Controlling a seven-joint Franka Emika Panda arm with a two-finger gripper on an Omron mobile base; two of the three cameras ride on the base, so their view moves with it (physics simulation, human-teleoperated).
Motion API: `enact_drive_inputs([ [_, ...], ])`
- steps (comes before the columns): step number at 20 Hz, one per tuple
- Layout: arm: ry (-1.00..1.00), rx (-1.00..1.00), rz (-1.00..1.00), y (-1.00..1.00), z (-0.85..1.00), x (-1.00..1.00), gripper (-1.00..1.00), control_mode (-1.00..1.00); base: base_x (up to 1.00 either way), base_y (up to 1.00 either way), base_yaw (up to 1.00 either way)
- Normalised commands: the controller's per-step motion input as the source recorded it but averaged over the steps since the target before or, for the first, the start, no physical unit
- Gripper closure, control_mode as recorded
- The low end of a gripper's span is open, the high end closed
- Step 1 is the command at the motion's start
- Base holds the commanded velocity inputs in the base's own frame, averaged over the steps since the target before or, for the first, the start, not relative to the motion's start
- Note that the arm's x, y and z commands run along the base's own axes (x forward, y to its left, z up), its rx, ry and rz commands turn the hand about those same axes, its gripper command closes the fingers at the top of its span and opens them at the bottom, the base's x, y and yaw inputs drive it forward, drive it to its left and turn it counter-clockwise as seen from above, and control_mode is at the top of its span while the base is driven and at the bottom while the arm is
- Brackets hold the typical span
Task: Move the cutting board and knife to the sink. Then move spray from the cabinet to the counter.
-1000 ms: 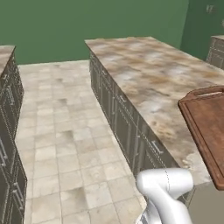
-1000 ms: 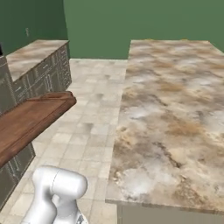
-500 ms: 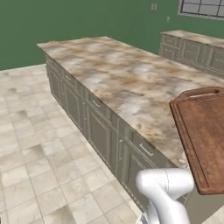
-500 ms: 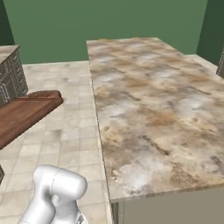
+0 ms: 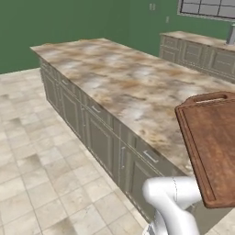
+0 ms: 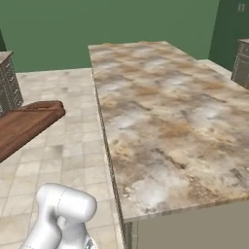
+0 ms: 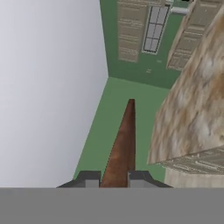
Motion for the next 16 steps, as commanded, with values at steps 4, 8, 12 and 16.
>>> enact_drive_inputs([
  [4, 0.0, 0.0, 0.0, 0.0, 0.0, 0.0, 1.0, 1.0, -1.0, 0.03, -0.23],
  [8, 0.0, 0.0, 0.0, 0.0, 0.0, 0.0, 1.0, 1.0, -1.0, 0.42, -0.03],
  [12, 0.0, 0.0, 0.0, 0.0, 0.0, 0.0, 1.0, 1.0, -0.65, -0.98, -0.14],
  [16, 0.0, 0.0, 0.0, 0.0, 0.0, 0.0, 1.0, 1.0, -0.14, -1.0, -0.32],
])
